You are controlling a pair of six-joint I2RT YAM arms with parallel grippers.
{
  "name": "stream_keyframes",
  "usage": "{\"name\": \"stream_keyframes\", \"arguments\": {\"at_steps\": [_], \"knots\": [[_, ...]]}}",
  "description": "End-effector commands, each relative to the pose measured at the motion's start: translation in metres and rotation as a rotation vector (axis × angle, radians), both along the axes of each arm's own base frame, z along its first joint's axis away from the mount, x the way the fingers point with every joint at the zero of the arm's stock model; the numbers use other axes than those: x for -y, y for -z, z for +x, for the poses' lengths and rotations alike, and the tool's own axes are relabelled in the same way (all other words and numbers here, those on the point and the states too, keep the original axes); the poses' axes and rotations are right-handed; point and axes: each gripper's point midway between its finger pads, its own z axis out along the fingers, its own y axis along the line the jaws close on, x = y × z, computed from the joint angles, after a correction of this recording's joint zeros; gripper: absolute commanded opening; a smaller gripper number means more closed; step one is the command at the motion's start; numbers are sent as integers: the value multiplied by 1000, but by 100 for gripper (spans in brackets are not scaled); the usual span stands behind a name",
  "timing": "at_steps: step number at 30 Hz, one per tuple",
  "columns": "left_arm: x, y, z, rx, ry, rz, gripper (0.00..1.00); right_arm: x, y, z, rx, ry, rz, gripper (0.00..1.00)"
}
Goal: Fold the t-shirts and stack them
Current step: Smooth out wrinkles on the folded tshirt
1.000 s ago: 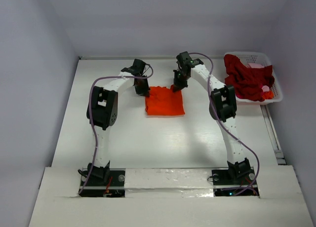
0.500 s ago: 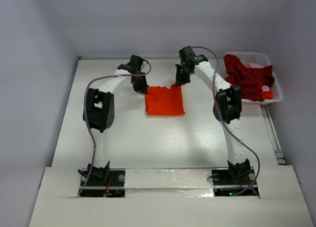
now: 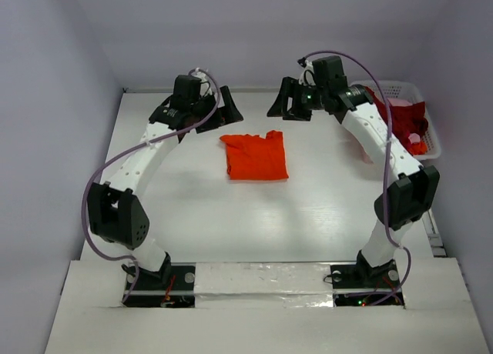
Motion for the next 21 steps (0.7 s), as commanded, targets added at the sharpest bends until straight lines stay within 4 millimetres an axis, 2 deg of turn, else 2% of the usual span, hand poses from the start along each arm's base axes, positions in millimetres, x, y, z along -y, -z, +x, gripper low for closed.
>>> {"name": "stream_keyframes", "arguments": {"at_steps": [1, 2, 3, 4, 5, 6, 7, 8, 9, 10, 11, 12, 13, 14, 15, 18, 19, 21], "knots": [[13, -16, 0, 72, 26, -124, 99, -8, -41, -11, 92, -56, 100, 73], [15, -27, -4, 95, 26, -160, 99, -6, -59, -17, 127, -58, 118, 75], [15, -21, -8, 84, 16, -180, 99, -5, -70, -20, 142, -45, 136, 79], [16, -27, -8, 84, -11, -219, 99, -4, -86, -21, 185, -35, 160, 80], [22, -39, -12, 129, -9, -251, 99, -3, -115, -28, 250, -30, 212, 83], [25, -47, -15, 151, -14, -271, 99, -1, -124, -32, 257, -23, 227, 85], [28, -57, -16, 178, -20, -293, 99, -1, -142, -34, 306, -16, 260, 87], [32, -75, -20, 228, -19, -329, 99, -1, -158, -38, 336, -17, 292, 90], [36, -81, -23, 241, -14, -338, 99, -1, -175, -46, 356, -23, 341, 94], [46, -95, -27, 281, 5, -359, 99, -5, -192, -51, 400, -52, 385, 95], [51, -96, -28, 278, 12, -355, 99, -6, -198, -54, 405, -56, 411, 96], [57, -112, -28, 306, 22, -362, 99, -7, -204, -56, 408, -62, 434, 97], [62, -105, -31, 276, 21, -337, 99, -9, -217, -63, 430, -87, 479, 97], [63, -108, -30, 280, 24, -345, 99, -10, -217, -64, 429, -89, 492, 97], [71, -111, -36, 283, 49, -361, 99, -7, -230, -70, 469, -90, 521, 98], [78, -130, -41, 323, 66, -417, 99, -8, -234, -76, 504, -100, 540, 99], [85, -136, -46, 327, 98, -441, 99, -6, -241, -79, 530, -96, 541, 100], [94, -140, -48, 321, 124, -458, 99, -3, -249, -82, 562, -96, 541, 100]]}}
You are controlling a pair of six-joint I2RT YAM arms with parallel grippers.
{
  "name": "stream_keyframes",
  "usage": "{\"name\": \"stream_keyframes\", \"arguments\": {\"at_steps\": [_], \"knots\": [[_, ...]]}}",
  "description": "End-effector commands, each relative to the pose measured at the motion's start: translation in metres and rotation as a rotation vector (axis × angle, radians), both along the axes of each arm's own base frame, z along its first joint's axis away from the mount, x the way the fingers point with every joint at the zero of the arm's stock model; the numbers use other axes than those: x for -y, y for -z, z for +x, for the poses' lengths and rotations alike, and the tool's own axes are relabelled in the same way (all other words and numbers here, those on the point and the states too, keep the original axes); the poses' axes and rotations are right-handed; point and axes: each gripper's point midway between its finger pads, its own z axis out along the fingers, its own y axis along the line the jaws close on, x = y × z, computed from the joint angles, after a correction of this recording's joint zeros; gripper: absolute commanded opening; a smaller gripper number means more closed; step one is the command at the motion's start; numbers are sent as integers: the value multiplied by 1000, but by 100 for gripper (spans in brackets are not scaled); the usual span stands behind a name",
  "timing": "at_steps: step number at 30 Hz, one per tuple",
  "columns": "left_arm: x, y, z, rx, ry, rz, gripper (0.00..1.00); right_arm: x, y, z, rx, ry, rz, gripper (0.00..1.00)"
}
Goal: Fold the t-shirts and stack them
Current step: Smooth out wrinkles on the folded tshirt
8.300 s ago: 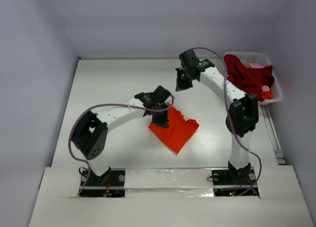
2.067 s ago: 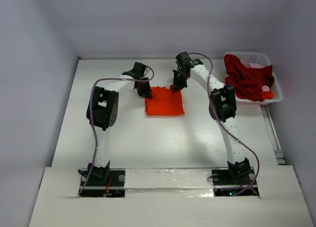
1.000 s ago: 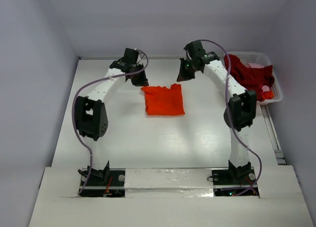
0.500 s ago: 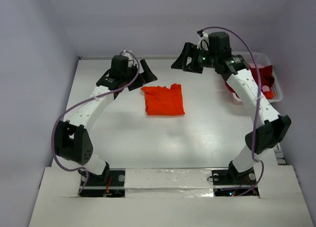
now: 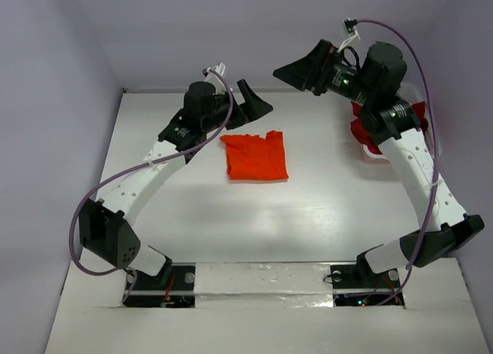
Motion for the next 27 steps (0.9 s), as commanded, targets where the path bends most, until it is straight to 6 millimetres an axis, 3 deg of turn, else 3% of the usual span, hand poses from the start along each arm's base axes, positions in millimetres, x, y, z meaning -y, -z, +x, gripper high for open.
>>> {"name": "stream_keyframes", "arguments": {"at_steps": [1, 8, 13, 19, 27], "knots": [[8, -61, -4, 119, 22, -104, 99, 1, -38, -12, 130, -15, 72, 100], [23, -66, -10, 139, 38, -103, 99, 2, -81, -41, 282, -94, 219, 100], [34, -78, -22, 195, 131, -114, 99, 8, -109, -74, 425, -173, 305, 100], [47, -91, -26, 209, 174, -141, 99, 7, -120, -96, 489, -258, 331, 100], [57, -78, -33, 109, 232, -177, 99, 2, -116, -109, 594, -329, 314, 100]]}}
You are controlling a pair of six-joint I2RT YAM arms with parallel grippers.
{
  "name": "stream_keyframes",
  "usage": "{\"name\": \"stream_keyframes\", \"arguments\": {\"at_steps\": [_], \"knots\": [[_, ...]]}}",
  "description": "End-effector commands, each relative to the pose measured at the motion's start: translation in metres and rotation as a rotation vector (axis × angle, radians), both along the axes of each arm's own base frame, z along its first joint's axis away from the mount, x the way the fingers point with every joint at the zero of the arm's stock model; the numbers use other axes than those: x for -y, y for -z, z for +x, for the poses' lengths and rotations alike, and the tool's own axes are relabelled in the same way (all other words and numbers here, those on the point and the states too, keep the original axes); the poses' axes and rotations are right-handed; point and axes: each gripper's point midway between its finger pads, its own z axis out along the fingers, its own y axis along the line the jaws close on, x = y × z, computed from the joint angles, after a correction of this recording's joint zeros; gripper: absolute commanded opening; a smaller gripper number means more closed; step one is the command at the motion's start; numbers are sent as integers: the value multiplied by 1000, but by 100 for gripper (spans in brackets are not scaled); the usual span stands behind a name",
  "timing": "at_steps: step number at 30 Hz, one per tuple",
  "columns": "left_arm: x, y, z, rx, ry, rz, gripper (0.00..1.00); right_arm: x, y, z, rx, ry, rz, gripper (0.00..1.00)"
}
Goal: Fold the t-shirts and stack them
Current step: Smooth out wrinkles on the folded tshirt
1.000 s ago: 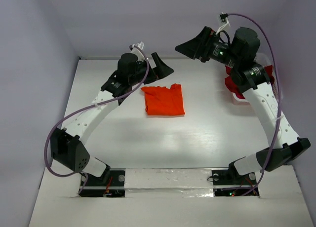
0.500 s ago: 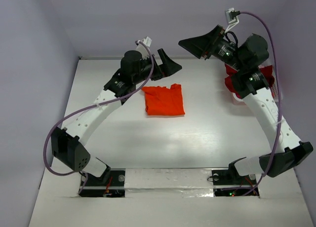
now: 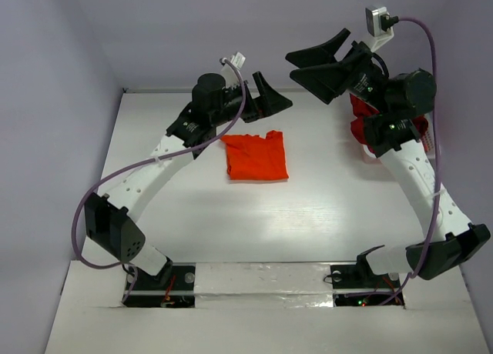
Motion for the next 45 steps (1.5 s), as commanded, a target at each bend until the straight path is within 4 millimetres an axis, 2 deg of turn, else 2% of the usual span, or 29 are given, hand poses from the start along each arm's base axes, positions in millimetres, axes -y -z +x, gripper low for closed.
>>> {"name": "stream_keyframes", "arguments": {"at_steps": [1, 4, 5, 6, 9, 14, 22, 28, 34, 36, 37, 38, 39, 40, 41, 43, 45], "knots": [[8, -23, -8, 21, 55, -68, 99, 1, -13, -27, 162, -40, 15, 100], [15, -16, -12, 27, 68, -67, 99, 3, -16, -30, 211, -30, 32, 100], [12, -21, -12, 47, 52, -83, 99, 3, -16, -30, 218, -33, 35, 100], [13, -13, -15, 37, 44, -81, 99, 3, -16, -32, 229, -35, 38, 100], [6, -25, -17, 97, 1, -112, 99, 2, -15, -28, 238, -32, 54, 100], [-2, -13, -11, 73, -68, -101, 99, 1, -17, -27, 253, -61, 93, 100], [13, -16, -11, 45, -4, -154, 99, -2, -14, -28, 303, -84, 81, 100], [10, -15, -8, 43, -34, -191, 99, 4, -22, -35, 342, -57, 104, 100], [12, -21, -9, 65, -14, -208, 99, 5, -14, -39, 357, -89, 141, 100], [12, -23, -12, 66, -5, -234, 99, 8, -16, -42, 368, -77, 154, 100], [12, -17, -14, 21, -1, -263, 99, 10, -16, -42, 374, -68, 170, 100], [9, -27, -14, 44, 3, -317, 99, 13, -18, -47, 383, -67, 188, 100], [10, -28, -16, 38, 16, -346, 99, 15, -18, -50, 391, -67, 204, 100], [8, -21, -17, 20, 28, -361, 99, 18, -20, -54, 415, -60, 222, 100], [3, -33, -17, 48, 40, -427, 99, 19, -18, -54, 416, -51, 225, 100], [-1, -31, -19, 46, 52, -464, 99, 21, -20, -57, 415, -37, 228, 100], [-1, -38, -20, 49, 67, -504, 99, 19, -19, -56, 405, -37, 206, 100]]}}
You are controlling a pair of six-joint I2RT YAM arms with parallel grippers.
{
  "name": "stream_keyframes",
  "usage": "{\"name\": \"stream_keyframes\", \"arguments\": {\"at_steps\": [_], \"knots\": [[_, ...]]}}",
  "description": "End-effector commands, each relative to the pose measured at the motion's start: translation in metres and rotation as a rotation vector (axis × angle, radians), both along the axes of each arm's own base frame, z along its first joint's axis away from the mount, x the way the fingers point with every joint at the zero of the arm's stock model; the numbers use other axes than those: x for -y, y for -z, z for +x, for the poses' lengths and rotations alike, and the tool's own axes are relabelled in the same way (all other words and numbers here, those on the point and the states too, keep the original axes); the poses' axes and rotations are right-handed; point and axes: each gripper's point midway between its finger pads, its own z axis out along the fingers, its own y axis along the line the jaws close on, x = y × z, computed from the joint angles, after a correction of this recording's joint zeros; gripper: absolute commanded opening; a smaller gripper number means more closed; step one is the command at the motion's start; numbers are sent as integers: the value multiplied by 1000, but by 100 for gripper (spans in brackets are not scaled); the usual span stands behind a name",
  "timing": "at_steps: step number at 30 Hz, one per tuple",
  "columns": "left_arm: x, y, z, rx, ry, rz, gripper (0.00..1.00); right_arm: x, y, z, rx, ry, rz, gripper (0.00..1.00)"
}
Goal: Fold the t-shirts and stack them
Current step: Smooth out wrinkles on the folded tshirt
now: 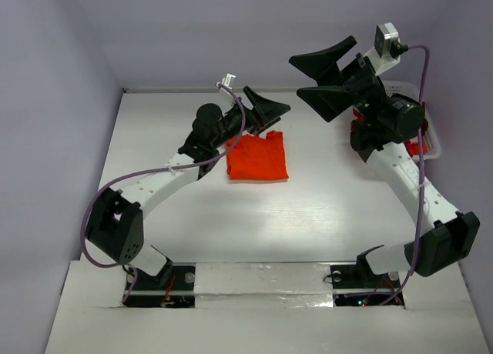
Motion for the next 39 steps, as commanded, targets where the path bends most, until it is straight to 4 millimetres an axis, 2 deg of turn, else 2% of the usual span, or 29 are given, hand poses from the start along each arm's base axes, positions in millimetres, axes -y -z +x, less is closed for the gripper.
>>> {"name": "stream_keyframes", "arguments": {"at_steps": [1, 3, 5, 12, 14, 15, 16, 19, 20, 28, 35, 39], "knots": [[-8, -68, -16, 162, 56, -189, 99, 14, -25, -34, 124, 3, 70, 100], [-3, -66, -12, 170, 65, -160, 99, 13, -24, -38, 146, -10, 62, 100], [-3, -73, -14, 199, 70, -165, 99, 13, -24, -40, 159, -14, 60, 100], [-9, -91, -27, 298, 94, -254, 99, 13, -28, -53, 228, -50, 47, 100], [-12, -101, -37, 337, 123, -306, 99, 15, -30, -64, 263, -88, 51, 100], [-12, -102, -37, 338, 129, -312, 99, 14, -29, -64, 270, -102, 49, 100], [-12, -106, -40, 342, 142, -326, 99, 16, -30, -73, 307, -126, 51, 100], [-9, -113, -45, 366, 188, -332, 99, 16, -28, -75, 291, -182, 56, 100], [-4, -110, -47, 350, 208, -330, 99, 17, -29, -76, 286, -198, 61, 100], [-5, -114, -53, 339, 239, -365, 99, 19, -30, -80, 287, -217, 72, 100], [-2, -116, -60, 311, 299, -415, 99, 26, -37, -95, 311, -220, 91, 100], [-4, -127, -77, 357, 349, -485, 99, 32, -42, -106, 310, -232, 106, 100]]}}
